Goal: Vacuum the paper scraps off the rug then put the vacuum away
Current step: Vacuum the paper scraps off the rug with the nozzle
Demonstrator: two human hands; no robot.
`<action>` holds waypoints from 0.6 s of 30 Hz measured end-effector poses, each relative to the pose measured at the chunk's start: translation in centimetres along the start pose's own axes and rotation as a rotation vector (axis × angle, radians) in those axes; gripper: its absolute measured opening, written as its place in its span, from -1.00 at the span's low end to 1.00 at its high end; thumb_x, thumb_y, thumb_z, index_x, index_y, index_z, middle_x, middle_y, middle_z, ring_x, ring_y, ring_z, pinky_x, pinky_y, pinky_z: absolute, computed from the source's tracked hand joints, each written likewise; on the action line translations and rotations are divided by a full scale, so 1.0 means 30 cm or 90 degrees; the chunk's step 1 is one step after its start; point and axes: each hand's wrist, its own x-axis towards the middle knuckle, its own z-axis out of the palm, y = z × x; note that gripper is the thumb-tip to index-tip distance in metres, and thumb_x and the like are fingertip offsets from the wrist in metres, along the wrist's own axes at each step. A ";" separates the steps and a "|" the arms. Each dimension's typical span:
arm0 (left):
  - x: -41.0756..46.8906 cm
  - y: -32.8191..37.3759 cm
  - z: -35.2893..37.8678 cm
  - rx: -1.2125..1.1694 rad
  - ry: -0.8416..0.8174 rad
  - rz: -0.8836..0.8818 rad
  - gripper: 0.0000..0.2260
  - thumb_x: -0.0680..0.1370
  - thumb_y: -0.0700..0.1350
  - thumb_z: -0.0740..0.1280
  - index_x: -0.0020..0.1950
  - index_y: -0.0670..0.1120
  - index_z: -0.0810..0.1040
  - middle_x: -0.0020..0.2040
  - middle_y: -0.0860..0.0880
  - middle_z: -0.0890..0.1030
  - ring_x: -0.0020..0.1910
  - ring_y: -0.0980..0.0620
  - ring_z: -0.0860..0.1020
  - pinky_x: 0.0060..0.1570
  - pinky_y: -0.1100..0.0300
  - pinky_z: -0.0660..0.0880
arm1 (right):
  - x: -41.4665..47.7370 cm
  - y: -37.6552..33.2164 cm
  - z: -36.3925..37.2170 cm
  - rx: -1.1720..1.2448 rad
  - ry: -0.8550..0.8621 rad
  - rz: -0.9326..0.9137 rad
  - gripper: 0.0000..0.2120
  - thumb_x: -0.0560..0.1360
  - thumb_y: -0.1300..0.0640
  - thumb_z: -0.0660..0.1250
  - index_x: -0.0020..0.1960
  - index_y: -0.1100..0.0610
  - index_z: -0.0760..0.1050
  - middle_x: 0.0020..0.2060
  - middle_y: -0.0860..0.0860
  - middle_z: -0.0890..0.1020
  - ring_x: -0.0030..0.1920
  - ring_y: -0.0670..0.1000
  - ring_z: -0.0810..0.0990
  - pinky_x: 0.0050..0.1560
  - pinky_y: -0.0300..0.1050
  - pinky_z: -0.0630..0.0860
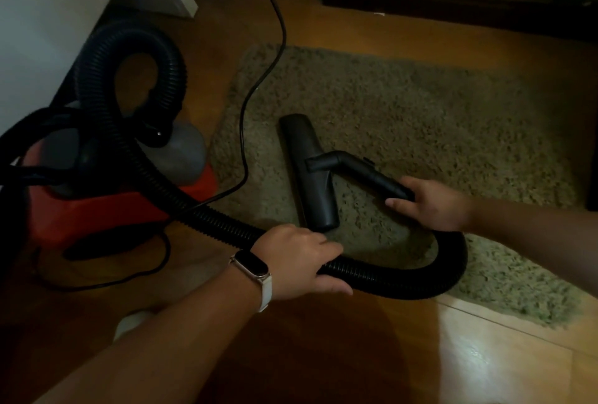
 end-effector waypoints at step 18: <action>0.003 -0.010 0.018 0.036 0.072 0.045 -0.44 0.51 0.44 0.12 0.06 0.02 0.61 -0.28 0.10 0.57 -0.34 0.06 0.55 -0.35 0.13 0.54 | -0.029 -0.007 -0.011 -0.083 0.046 0.012 -0.78 0.56 -0.25 0.27 -0.04 -0.11 0.40 -0.25 -0.05 0.59 -0.29 -0.11 0.58 -0.36 -0.23 0.39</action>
